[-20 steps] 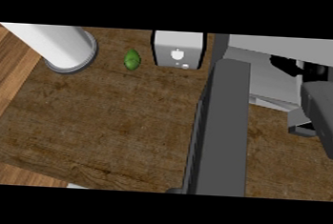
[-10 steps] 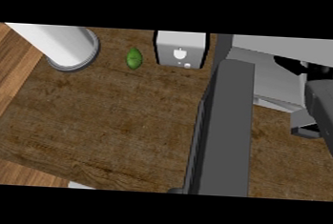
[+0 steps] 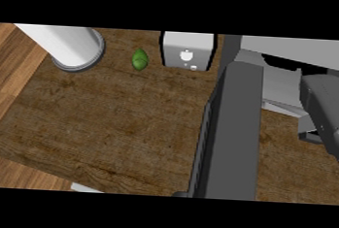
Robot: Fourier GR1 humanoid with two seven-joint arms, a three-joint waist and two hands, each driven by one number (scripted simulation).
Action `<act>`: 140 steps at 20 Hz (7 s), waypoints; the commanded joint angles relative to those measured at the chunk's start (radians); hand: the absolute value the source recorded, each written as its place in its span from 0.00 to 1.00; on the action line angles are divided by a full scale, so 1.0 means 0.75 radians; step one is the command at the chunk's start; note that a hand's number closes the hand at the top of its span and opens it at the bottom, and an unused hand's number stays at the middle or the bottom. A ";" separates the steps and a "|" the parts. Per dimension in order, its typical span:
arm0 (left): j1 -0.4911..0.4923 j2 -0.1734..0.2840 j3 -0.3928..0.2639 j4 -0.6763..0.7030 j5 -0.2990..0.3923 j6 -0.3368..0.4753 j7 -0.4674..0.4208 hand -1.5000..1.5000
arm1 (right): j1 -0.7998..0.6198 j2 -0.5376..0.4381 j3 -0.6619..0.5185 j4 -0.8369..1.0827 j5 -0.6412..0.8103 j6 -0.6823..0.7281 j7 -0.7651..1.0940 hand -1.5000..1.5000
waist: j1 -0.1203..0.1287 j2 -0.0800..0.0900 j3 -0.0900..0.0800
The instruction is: Pick up the milk, place it into the microwave and close the microwave
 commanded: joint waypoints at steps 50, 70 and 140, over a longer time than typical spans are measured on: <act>-0.065 -0.214 -0.514 0.267 -0.503 -0.286 -0.034 0.00 | 0.180 0.314 -0.136 -0.011 -0.152 0.566 -0.191 0.00 | -0.255 -0.122 -0.014; -0.373 -0.310 -0.731 0.760 -1.128 -0.039 -0.368 1.00 | 0.942 0.387 0.061 -0.355 -0.122 0.697 -0.373 0.00 | -0.389 -0.164 -0.023; -1.738 -0.310 -1.717 1.845 -0.109 1.548 -0.515 1.00 | 1.843 -0.038 0.357 -2.451 -1.207 1.171 0.623 0.00 | -0.617 -0.062 -0.023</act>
